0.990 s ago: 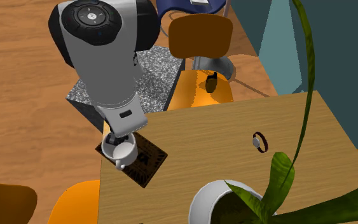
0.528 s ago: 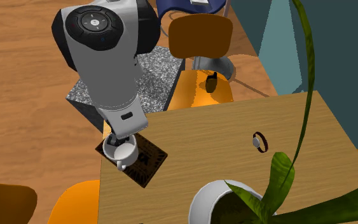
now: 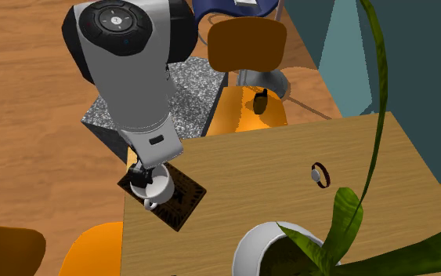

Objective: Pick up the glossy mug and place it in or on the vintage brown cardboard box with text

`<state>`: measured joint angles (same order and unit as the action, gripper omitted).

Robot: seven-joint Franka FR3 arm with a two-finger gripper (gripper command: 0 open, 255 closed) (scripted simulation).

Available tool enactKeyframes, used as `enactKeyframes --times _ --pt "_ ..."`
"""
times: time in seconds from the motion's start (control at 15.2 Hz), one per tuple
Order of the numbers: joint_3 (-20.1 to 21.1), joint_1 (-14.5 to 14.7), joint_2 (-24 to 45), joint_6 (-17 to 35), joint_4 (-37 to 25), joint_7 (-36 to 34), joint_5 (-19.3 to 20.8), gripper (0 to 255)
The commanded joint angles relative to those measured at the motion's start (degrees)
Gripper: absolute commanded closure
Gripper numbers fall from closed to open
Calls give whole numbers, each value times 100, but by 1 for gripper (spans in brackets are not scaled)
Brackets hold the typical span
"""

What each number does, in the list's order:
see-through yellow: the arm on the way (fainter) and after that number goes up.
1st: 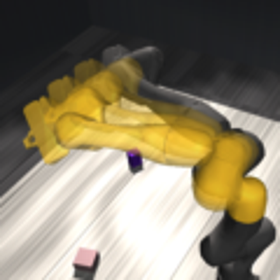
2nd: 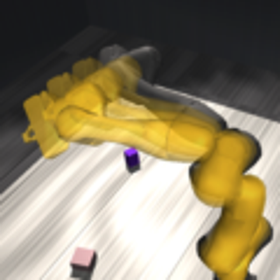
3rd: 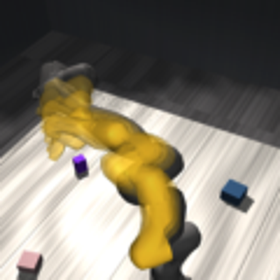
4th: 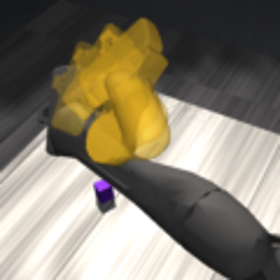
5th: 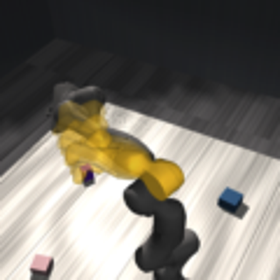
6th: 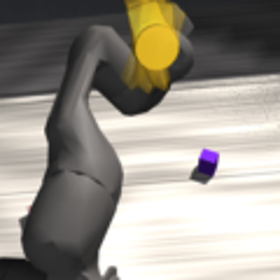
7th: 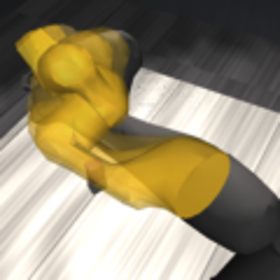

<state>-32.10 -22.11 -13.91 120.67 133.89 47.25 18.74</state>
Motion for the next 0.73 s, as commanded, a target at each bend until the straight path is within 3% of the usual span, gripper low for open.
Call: enactKeyframes --times 0.0,0.13,0.66 --pt "62 15 -112 -312 -199 1 -8 0" --pt "148 38 -237 -676 -436 -13 -20 0" --pt "149 37 -237 -676 -436 -13 -20 0"
